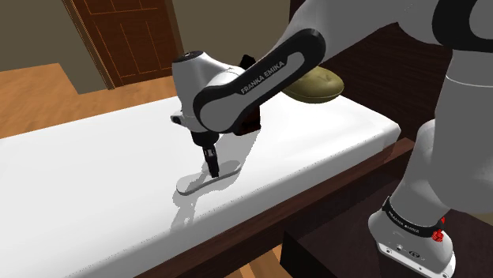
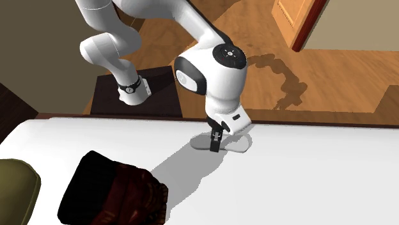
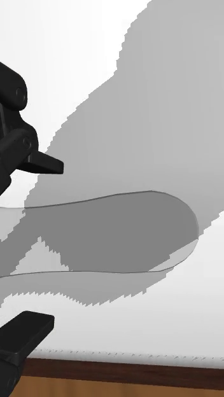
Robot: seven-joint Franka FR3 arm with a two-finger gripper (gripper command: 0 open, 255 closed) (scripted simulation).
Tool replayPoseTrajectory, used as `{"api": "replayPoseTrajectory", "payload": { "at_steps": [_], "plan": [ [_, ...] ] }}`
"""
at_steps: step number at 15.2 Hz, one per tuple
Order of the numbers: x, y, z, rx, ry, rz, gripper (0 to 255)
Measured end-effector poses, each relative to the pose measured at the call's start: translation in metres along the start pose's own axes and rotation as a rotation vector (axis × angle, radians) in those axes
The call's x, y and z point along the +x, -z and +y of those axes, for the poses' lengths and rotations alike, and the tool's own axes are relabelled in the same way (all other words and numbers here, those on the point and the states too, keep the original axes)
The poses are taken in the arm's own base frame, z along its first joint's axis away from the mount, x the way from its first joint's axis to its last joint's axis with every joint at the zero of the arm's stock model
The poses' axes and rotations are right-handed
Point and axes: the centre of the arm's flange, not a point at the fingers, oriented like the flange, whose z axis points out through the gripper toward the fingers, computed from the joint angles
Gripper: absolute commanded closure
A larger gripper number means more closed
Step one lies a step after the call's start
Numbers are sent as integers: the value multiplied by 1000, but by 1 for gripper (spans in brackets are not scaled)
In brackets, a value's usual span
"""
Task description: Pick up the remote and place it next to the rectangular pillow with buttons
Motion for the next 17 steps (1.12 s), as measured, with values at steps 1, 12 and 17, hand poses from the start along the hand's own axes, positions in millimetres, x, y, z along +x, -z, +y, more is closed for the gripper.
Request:
{"api": "replayPoseTrajectory", "payload": {
  "at_steps": [1, 12, 17],
  "plan": [
    [0, -4, 0, 0, 2, 0, 0],
    [1, -34, 0, -1, 4, 1, 0],
    [1, -34, 0, 0, 4, 1, 255]
  ]
}}
